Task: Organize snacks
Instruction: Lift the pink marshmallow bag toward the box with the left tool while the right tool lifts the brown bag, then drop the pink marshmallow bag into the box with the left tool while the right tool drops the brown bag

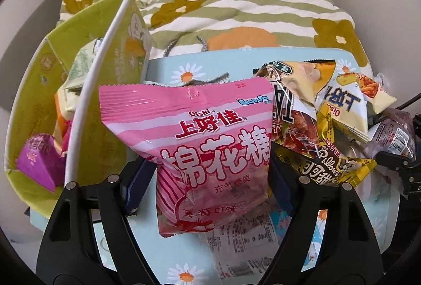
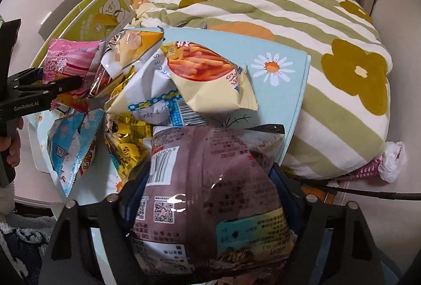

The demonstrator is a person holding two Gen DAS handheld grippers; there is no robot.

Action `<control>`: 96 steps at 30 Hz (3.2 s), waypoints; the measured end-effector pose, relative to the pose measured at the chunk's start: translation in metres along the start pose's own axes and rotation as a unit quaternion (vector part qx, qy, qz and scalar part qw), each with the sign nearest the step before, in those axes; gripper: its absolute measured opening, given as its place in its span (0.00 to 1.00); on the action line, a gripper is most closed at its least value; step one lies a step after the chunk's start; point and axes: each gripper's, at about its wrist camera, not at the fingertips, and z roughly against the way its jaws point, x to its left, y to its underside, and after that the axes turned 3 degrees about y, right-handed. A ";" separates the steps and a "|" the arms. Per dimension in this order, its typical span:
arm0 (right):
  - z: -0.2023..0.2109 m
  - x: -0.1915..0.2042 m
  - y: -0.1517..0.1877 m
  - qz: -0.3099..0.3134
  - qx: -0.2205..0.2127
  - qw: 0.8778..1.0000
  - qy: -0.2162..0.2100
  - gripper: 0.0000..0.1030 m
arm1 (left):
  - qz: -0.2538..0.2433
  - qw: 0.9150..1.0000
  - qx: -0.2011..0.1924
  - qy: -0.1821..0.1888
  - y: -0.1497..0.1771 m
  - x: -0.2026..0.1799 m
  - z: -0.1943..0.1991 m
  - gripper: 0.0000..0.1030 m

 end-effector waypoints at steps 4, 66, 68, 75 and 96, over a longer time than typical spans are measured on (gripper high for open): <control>0.009 0.002 0.004 -0.004 -0.008 1.000 0.007 0.69 | 0.000 1.000 -0.010 0.004 0.001 0.001 0.011 0.77; -0.014 0.304 -0.257 -0.057 -0.130 0.989 -0.038 0.64 | 0.072 0.994 -0.047 0.067 -0.051 0.324 0.019 1.00; -0.019 0.308 -0.263 -0.050 -0.127 0.990 -0.040 0.64 | 0.078 0.994 -0.043 0.061 -0.048 0.328 0.018 1.00; -0.037 0.325 -0.294 -0.012 -0.115 0.992 -0.051 0.65 | 0.092 0.993 -0.048 0.049 -0.042 0.339 0.025 1.00; -0.049 0.334 -0.297 0.000 -0.131 0.989 -0.068 1.00 | 0.081 0.996 -0.041 0.020 -0.037 0.332 0.025 1.00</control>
